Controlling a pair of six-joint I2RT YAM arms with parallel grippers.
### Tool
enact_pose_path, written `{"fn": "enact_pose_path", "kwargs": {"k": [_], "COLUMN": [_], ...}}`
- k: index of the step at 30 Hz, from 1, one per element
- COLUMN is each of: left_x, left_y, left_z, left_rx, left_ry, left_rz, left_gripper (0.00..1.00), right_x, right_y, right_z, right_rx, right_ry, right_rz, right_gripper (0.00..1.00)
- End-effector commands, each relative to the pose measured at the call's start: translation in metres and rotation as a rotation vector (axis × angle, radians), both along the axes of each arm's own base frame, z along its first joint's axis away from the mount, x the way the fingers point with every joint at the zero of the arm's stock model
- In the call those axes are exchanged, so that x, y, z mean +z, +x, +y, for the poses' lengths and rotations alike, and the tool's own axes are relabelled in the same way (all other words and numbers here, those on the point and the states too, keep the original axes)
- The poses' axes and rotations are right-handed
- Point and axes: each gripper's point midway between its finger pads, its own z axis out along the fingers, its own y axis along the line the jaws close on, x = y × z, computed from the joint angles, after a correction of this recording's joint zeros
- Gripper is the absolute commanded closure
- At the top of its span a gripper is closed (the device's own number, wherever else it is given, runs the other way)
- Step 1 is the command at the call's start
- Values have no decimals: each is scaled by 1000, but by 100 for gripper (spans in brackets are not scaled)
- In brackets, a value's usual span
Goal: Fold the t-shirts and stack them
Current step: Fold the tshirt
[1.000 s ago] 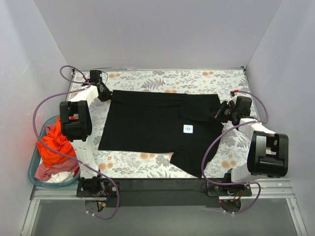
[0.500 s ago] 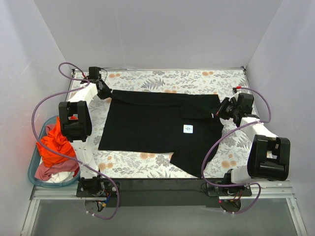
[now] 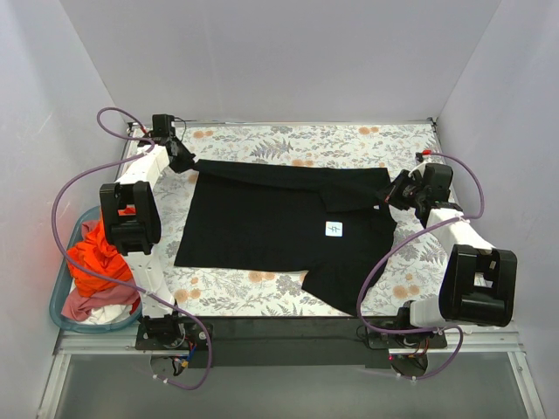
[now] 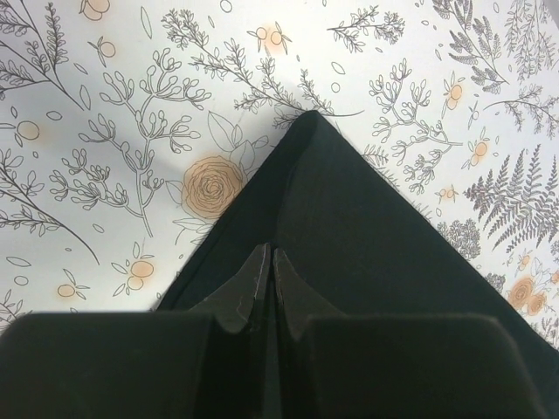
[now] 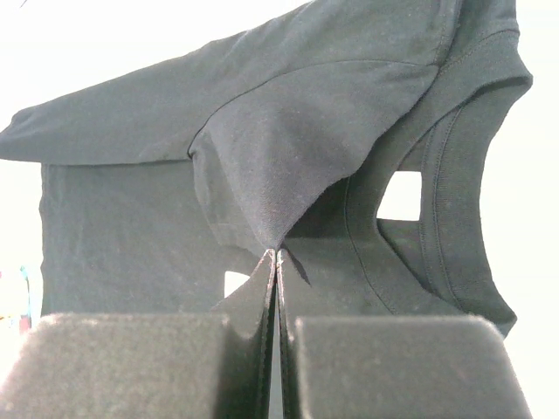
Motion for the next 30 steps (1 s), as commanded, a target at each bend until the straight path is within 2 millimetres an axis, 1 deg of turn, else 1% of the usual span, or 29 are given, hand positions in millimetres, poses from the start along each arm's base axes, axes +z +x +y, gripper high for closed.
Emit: {"fn": "enact_pose_path", "kwargs": {"k": [1, 3, 5, 6, 9, 13, 15, 16, 20, 23, 25, 26, 27, 29, 30], "left_x": [36, 28, 22, 15, 3, -21, -28, -38, -52, -52, -50, -49, -51, -47, -49], "left_y": [0, -2, -5, -8, -14, -31, -35, -42, -49, -49, -46, -43, -40, -33, -30], "left_z": [3, 1, 1, 1, 0, 0, -1, -1, -1, -1, 2, 6, 9, 15, 16], "left_rx": [9, 5, 8, 7, 11, 18, 24, 24, 27, 28, 34, 43, 47, 54, 53], "left_ry": [-9, -16, -17, -18, -22, -28, -33, -34, -36, -35, -18, 3, 14, 45, 53], "left_rz": [-66, -49, -36, -19, 9, 64, 73, 95, 125, 122, 113, 109, 111, 99, 101], "left_gripper": [100, 100, 100, 100, 100, 100, 100, 100, 100, 100, 98, 98, 98, 98, 98], "right_x": [24, 25, 18, 17, 9, 0, -8, -10, -23, -28, -31, -33, -33, -31, -27], "right_y": [7, 7, 3, 2, -1, -3, -5, -5, -7, -7, -6, -4, -4, -3, -2], "right_z": [-4, -4, -4, -4, -6, -10, -12, -14, -19, -20, -20, -20, -21, -20, -20], "right_rx": [-11, -11, -14, -16, -30, -51, -61, -67, -86, -87, -87, -83, -83, -81, -81], "right_ry": [-19, -19, -20, -18, -25, -34, -42, -43, -58, -62, -64, -66, -66, -63, -63], "right_rz": [-60, -61, -46, -40, -22, 0, 20, 25, 57, 72, 80, 85, 85, 82, 71], "right_gripper": [99, 99, 99, 99, 99, 99, 99, 99, 99, 99, 99, 99, 99, 99, 99]}}
